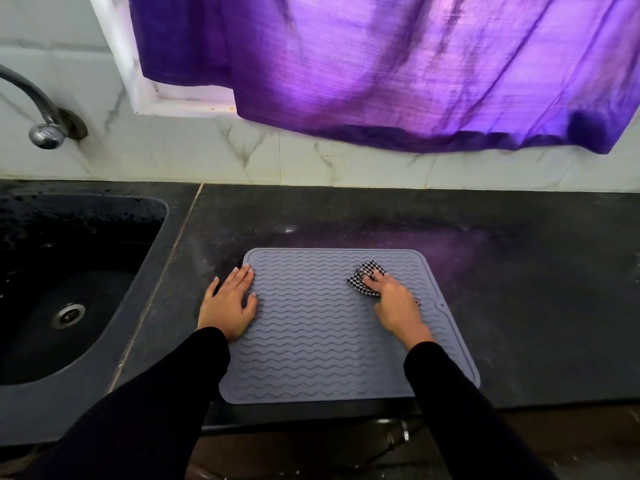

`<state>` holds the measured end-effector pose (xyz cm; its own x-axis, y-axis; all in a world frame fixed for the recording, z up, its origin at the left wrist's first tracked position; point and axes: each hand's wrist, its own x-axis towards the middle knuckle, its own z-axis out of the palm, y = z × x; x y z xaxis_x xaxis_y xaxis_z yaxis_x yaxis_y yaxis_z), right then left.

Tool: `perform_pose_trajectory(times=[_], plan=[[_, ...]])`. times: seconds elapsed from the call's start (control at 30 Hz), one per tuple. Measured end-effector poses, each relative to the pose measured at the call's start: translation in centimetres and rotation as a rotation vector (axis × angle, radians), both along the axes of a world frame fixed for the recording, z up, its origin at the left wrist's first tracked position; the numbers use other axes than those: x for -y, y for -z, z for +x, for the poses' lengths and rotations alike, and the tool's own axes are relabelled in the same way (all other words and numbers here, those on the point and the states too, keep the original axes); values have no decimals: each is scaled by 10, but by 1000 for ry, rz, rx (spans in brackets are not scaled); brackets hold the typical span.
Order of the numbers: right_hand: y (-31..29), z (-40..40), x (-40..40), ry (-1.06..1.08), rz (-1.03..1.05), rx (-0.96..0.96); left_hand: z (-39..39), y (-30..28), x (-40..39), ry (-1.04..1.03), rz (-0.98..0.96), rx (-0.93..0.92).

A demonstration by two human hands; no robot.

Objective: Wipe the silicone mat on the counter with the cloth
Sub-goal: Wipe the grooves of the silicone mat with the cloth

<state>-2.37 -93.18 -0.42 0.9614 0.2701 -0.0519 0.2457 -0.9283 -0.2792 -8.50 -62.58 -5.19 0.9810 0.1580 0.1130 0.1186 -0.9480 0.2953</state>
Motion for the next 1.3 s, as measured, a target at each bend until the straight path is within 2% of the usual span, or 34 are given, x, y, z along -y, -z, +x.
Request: perform_pose_trajectory(times=[0.07,0.13,0.2,0.27,0.33,0.37,0.43,0.6,0.67,0.8,0.93,1.0,1.03,1.13,1.2,1.23,1.3], plan=[[-9,4,16,-28,105,-76,1,-1,0,-6,2,-5],[-25,7,29,37,272,-191,1,-2,2,-8,6,2],[-43,13,38,217,496,-285,0,-4,3,-7,10,5],[-55,20,42,457,814,-365,-1,-3,2,-4,14,2],[-55,28,41,655,1091,-307,0,-2,1,-3,13,8],[-52,28,37,695,1093,-229,0,-2,2,-3,10,13],[-41,23,23,668,805,-64,-1,-2,2,-6,11,18],[2,-4,-9,209,-12,96,0,-3,2,-4,12,25],[9,-5,-8,158,-183,115,0,-3,2,2,11,18],[8,-4,-6,128,-349,110,-1,-2,1,9,6,23],[-6,-1,-21,189,-387,87,-2,-3,2,12,11,27],[-19,5,-26,242,-295,63,-2,-3,2,11,12,28],[-28,11,-25,315,-168,45,-2,-4,2,10,14,29],[-52,31,-17,630,388,-82,-2,-4,3,4,18,37],[-53,37,-17,708,627,-89,-2,-5,3,-1,18,42],[-50,35,-22,668,633,-60,-2,-5,3,-1,18,42],[-30,24,-37,482,433,3,-2,-5,3,-2,15,44]])
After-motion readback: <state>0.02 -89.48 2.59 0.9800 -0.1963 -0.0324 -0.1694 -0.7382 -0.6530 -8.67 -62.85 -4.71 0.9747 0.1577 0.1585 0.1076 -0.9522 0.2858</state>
